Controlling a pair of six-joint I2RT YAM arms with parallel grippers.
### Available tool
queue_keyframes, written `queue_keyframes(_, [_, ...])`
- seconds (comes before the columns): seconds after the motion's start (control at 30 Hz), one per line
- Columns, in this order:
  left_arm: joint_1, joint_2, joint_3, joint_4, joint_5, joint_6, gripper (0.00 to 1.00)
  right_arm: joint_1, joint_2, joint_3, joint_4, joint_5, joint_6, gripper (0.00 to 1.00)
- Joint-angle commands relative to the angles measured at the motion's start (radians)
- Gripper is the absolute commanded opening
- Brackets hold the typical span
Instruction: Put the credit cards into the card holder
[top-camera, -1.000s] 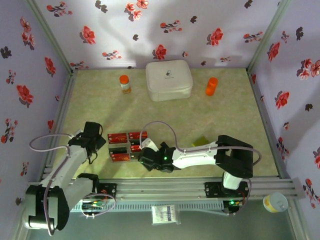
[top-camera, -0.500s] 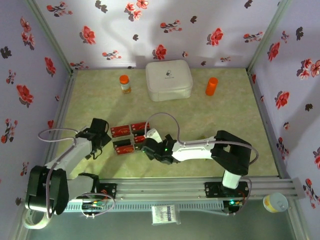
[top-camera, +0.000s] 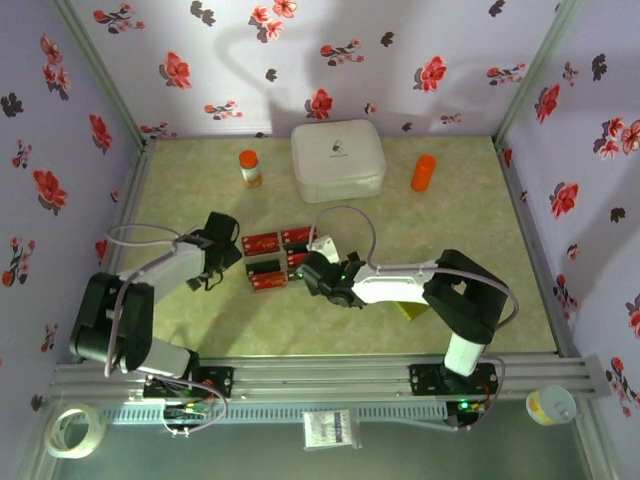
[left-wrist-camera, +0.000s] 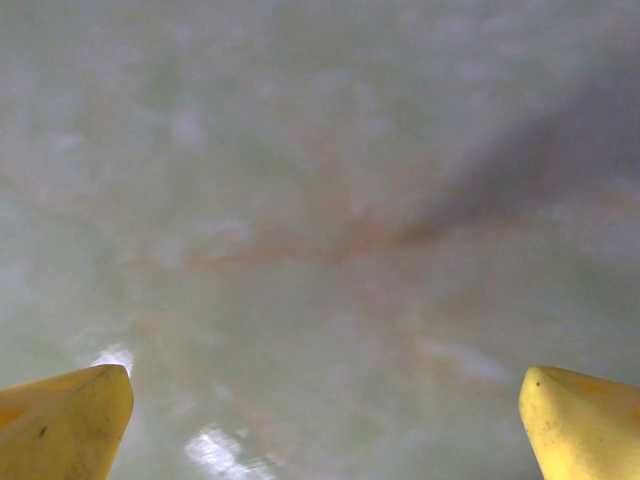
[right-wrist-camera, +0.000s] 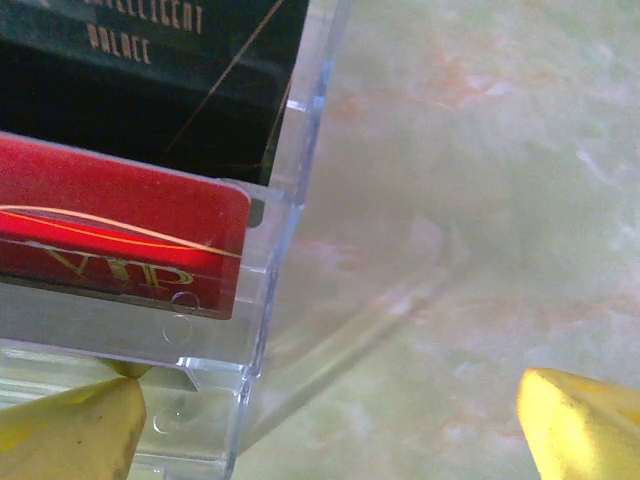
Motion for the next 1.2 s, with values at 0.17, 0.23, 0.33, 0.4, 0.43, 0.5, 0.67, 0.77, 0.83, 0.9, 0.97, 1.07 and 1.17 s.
queue_keyframes(0.17, [-0.081,0.179,0.211,0.025,-0.007,0.027,1.0,-0.07,-0.001,-0.018,0.002,0.006,-0.001,0.96])
queue_keyframes(0.23, [-0.091,0.212,0.248,0.014,-0.007,0.029,1.0,-0.074,-0.01,-0.022,-0.008,-0.003,-0.003,0.96])
queue_keyframes(0.33, [-0.094,0.229,0.266,0.01,-0.006,0.021,1.0,-0.079,-0.046,-0.037,-0.022,-0.025,-0.009,0.97])
queue_keyframes(0.4, [-0.094,0.226,0.26,0.014,-0.006,0.015,1.0,-0.085,-0.083,-0.052,-0.034,-0.058,-0.015,0.97])
queue_keyframes(0.43, [-0.094,0.221,0.254,0.013,-0.007,0.013,1.0,-0.09,-0.101,-0.058,-0.039,-0.08,-0.018,0.97])
queue_keyframes(0.5, [-0.092,0.205,0.232,0.018,-0.006,0.003,1.0,-0.099,-0.145,-0.072,-0.054,-0.132,-0.031,0.97])
queue_keyframes(0.67, [-0.092,0.149,0.156,0.04,-0.005,-0.022,1.0,-0.115,-0.26,-0.11,-0.105,-0.206,-0.027,0.97])
queue_keyframes(0.77, [-0.092,0.119,0.117,0.043,-0.011,-0.033,1.0,-0.128,-0.332,-0.138,-0.125,-0.215,-0.008,0.97])
queue_keyframes(0.83, [-0.092,0.106,0.097,0.043,-0.016,-0.046,1.0,-0.14,-0.377,-0.149,-0.141,-0.229,0.007,0.97])
queue_keyframes(0.9, [-0.093,0.097,0.083,0.047,-0.011,-0.048,1.0,-0.155,-0.429,-0.158,-0.158,-0.254,0.022,0.98])
queue_keyframes(0.97, [-0.094,0.097,0.08,0.046,-0.005,-0.044,1.0,-0.175,-0.477,-0.168,-0.17,-0.272,0.042,0.98])
queue_keyframes(1.07, [-0.094,0.108,0.082,0.048,0.005,-0.034,1.0,-0.212,-0.54,-0.184,-0.19,-0.313,0.078,0.97])
queue_keyframes(1.17, [-0.101,0.128,0.098,0.044,0.022,-0.024,1.0,-0.238,-0.599,-0.209,-0.202,-0.346,0.109,0.97])
